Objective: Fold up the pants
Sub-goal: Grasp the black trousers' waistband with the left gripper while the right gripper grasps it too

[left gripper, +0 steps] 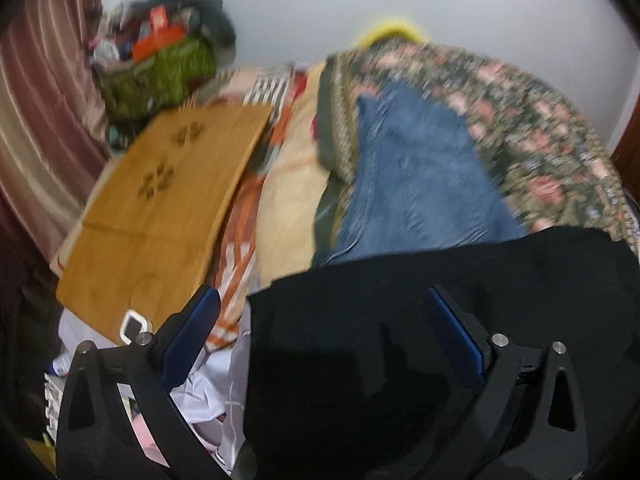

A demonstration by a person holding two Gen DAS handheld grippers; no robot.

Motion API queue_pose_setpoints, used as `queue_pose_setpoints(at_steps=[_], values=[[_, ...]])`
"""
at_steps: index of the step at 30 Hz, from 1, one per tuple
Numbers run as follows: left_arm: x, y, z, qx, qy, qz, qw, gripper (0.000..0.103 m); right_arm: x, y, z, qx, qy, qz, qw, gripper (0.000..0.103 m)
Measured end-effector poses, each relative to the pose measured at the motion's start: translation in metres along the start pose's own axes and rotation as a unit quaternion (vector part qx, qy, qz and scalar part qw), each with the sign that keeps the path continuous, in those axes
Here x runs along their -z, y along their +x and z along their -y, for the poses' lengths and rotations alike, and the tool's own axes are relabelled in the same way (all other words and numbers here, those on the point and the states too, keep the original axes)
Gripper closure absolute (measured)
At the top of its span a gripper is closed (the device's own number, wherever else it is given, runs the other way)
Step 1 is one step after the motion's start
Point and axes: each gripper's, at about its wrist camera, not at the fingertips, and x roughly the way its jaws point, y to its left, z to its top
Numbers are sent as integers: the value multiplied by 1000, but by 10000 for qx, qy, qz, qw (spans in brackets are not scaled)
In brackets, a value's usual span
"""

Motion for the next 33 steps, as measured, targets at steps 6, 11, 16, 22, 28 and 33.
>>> queue_pose_setpoints(at_steps=[6, 11, 16, 22, 28, 33], values=[[3, 53, -31, 49, -375, -673, 9970, 19, -13, 48, 7, -294, -278, -493, 9980, 8], [6, 84, -31, 484, -520, -1220, 9900, 35, -23, 82, 10, -403, -461, -798, 9949, 22], [9, 81, -20, 422, -270, -1195, 9916, 67, -17, 101, 6, -528, -647, -1066, 9908, 36], [10, 53, -13, 178, -58, -872, 9960, 84, -9, 95, -4, -801, -637, -1040, 9893, 77], [-17, 16, -10, 25, 17, -315, 9995, 86, -6, 86, -15, -585, -716, -884, 9918, 97], [-41, -18, -5, 29, 25, 128, 9999, 86, -19, 56, -11, -122, -641, -400, 9971, 98]])
